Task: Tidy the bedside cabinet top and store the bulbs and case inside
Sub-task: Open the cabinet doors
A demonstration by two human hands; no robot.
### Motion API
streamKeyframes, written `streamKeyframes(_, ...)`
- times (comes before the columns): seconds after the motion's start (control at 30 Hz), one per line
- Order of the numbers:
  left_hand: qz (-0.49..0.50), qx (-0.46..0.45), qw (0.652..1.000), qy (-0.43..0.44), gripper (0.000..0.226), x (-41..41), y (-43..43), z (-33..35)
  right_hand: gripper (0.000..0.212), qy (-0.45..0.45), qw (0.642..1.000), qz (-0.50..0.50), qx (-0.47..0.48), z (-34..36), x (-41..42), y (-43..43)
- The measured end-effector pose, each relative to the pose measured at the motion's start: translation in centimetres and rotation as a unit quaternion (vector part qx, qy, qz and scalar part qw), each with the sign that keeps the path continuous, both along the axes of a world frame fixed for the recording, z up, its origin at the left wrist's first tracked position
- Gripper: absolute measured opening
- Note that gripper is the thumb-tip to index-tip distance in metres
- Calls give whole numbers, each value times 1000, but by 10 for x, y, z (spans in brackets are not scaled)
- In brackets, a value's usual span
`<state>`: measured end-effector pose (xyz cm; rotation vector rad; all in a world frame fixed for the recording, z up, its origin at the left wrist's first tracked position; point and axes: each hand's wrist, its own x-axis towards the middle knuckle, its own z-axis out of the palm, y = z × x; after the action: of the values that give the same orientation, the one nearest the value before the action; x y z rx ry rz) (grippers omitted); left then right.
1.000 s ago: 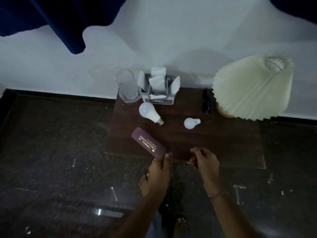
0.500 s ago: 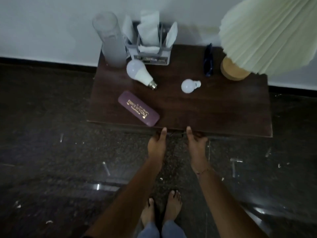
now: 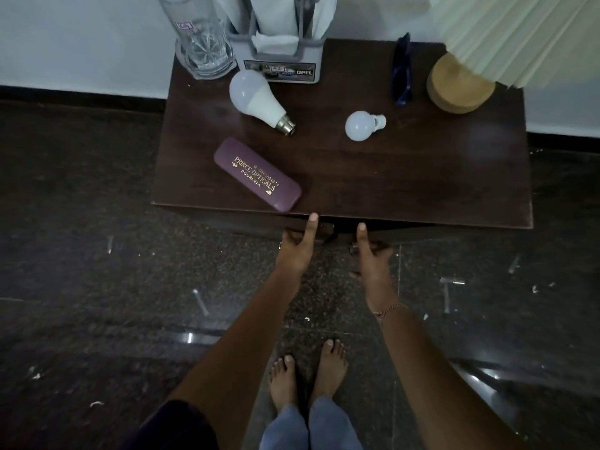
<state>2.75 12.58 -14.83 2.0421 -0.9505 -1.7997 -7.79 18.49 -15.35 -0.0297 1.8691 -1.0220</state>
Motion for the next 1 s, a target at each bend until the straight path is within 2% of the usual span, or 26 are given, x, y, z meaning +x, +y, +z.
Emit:
streamKeyframes(0.1,2,6,999,-48,74,6,7,-2,77,32,999,-12,37,-4,1,17)
streamKeyframes(0.2,11,13,996,-90,67,11,18,-4,68,34,996,-15,81,-4,-1,29)
streamKeyframes(0.33,51,36,993,-104,57,16,26,0,55,12,998,-8,56,-6,-4,50)
streamKeyframes(0.43,41,53,992,-111,52,27,34,6,44,-13,999,-6,30,-8,-8,72)
streamKeyframes(0.57,-3,53,991,-121,42,57,55,8,37,-11,999,42,33,-11,-17,108)
streamKeyframes(0.7,-83,54,985,-144,33,98,70,6,43,14,991,87,104,-11,-34,142)
streamKeyframes(0.9,-209,61,954,-204,27,157,79,5,58,130,947,227,185,0,-76,195)
streamKeyframes(1.0,-250,55,939,-228,23,186,78,6,53,153,932,252,209,6,-98,217)
